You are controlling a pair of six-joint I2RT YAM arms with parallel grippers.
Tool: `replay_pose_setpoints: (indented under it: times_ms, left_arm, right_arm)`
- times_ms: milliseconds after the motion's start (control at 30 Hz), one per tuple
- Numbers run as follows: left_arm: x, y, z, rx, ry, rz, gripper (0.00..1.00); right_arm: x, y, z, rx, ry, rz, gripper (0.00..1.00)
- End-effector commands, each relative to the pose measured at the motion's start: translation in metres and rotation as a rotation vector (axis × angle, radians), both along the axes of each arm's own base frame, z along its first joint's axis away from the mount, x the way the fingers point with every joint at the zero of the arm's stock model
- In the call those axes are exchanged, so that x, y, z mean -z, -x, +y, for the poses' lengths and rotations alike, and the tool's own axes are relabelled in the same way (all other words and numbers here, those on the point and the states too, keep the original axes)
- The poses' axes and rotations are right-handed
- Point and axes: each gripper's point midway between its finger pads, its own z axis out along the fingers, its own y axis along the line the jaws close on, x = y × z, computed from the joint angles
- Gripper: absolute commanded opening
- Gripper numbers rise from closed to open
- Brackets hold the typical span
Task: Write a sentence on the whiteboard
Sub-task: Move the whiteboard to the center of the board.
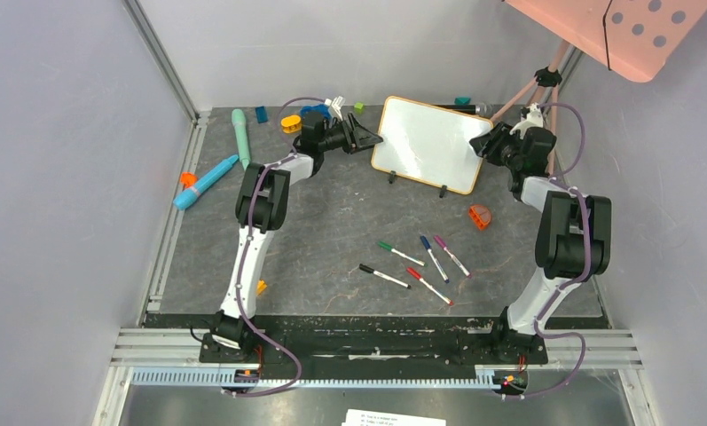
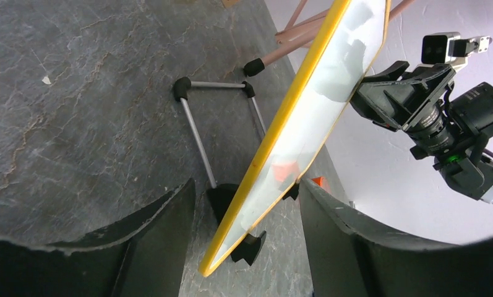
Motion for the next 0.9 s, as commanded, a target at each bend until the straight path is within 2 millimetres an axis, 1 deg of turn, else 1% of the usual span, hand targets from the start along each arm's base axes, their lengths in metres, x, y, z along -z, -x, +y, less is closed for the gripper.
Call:
replay_pose_setpoints:
  times_ms: [0,67,200,333,400,567,667,700,800,867]
  left_arm:
    - [-0.019,0.0,-0.013,0.046,0.034,-0.041,0.65]
    - [-0.018,0.001,-0.013,0.051,0.034,-0.038,0.6]
    - [-0.014,0.005,-0.016,0.063,0.028,-0.029,0.53]
    - [-0.01,0.007,-0.018,0.072,0.02,-0.021,0.42]
    - [-0.01,0.007,-0.017,0.071,0.016,-0.018,0.41]
    - [-0.01,0.01,-0.016,0.067,-0.006,-0.025,0.41]
    - [-0.009,0.013,-0.014,0.069,-0.026,-0.03,0.4]
    - [-0.008,0.014,-0.014,0.07,-0.035,-0.029,0.39]
    - [-0.007,0.016,-0.012,0.07,-0.059,-0.032,0.33]
    - [-0.008,0.018,-0.01,0.069,-0.071,-0.039,0.24]
  right_arm:
    - [-0.022,-0.013,0.001,-0.031,-0.007,-0.078,0.48]
    - [-0.021,-0.013,0.001,-0.03,-0.005,-0.076,0.48]
    - [-0.02,-0.011,-0.001,-0.019,0.009,-0.066,0.43]
    - [-0.017,-0.007,-0.003,-0.013,0.031,-0.053,0.41]
    - [-0.017,-0.004,-0.004,-0.012,0.04,-0.051,0.41]
    - [-0.013,0.002,-0.007,0.001,0.048,-0.03,0.37]
    - [-0.012,0.005,-0.008,0.007,0.049,-0.027,0.33]
    - [-0.012,0.006,-0.009,0.011,0.051,-0.025,0.3]
    - [-0.009,0.008,-0.009,0.011,0.049,-0.018,0.28]
    - [-0.007,0.009,-0.007,0.008,0.041,-0.013,0.27]
